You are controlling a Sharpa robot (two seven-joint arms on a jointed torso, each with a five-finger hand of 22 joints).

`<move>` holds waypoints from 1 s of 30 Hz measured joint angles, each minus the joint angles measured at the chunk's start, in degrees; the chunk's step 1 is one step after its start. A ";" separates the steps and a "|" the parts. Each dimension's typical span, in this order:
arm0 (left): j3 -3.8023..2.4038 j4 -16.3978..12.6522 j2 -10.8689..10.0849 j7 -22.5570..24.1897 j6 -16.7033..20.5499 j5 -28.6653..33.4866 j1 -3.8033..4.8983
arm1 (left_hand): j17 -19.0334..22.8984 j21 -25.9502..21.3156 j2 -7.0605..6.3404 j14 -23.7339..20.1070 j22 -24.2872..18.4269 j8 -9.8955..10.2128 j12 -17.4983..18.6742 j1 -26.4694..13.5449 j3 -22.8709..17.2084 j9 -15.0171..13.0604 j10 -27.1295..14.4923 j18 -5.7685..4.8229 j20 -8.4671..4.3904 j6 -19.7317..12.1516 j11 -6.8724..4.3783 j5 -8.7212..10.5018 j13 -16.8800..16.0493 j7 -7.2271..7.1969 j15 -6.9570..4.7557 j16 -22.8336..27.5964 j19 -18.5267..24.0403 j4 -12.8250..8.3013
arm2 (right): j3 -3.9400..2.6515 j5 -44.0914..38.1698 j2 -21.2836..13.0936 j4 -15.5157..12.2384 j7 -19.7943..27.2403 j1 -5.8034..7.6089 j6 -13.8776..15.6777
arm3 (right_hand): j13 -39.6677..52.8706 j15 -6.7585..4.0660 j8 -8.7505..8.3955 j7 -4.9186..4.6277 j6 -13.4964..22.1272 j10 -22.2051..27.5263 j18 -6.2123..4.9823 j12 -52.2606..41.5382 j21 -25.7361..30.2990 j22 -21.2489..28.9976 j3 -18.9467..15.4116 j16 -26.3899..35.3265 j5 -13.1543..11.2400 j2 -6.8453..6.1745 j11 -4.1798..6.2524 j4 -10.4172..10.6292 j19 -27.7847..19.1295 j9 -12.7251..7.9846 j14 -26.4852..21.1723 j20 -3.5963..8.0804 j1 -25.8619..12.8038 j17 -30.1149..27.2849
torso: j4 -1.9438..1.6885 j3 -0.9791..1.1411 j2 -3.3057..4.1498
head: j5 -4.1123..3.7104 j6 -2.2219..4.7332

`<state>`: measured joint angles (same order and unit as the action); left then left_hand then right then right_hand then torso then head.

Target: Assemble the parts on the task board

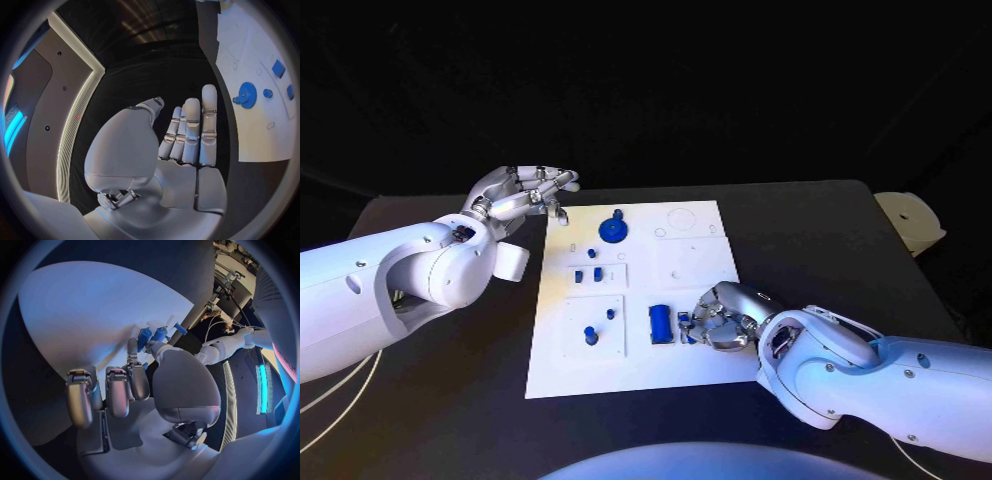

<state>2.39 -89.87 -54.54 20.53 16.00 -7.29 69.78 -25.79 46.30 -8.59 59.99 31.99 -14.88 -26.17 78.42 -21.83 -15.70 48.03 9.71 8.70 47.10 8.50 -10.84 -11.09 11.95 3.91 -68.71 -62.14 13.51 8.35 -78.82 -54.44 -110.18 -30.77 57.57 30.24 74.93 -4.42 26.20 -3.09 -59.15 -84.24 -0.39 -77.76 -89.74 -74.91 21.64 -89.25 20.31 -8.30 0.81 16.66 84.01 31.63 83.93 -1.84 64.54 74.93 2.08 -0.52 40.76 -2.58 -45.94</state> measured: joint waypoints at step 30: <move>0.00 -0.09 -0.20 -0.14 -0.07 0.00 0.00 | 0.10 0.00 0.23 0.00 -0.06 0.00 -0.23 0.23 0.17 0.09 -0.22 0.00 0.00 -0.21 0.22 0.00 0.09 0.21 0.00 -0.22 0.00 0.17 | 0.03 -0.16 -1.92 -0.59 0.82 -0.05 0.64 | -0.02 0.00 0.40 0.00 0.01 0.20 0.00 0.00 0.00 -0.04 -7.18 0.00 -9.55 2.53 0.20 -0.06 0.00 0.23 0.00 -0.01 -8.86 -0.02 | 0.00 0.00 -0.03 | 0.18 -0.02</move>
<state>2.39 -89.96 -54.74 20.39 15.93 -7.29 69.78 -25.70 46.30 -8.36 59.99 31.93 -14.88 -26.41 78.65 -21.66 -15.61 47.81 9.71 8.70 46.89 8.71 -10.84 -11.00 12.16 3.90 -68.94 -62.14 13.68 8.38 -78.98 -56.35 -110.78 -29.95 57.52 30.89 74.92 -4.41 26.59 -3.09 -59.14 -84.04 -0.39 -77.76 -89.74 -74.95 14.46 -89.24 10.76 -5.77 1.01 16.59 84.01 31.86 83.93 -1.85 55.69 74.91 2.08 -0.52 40.74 -2.40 -45.96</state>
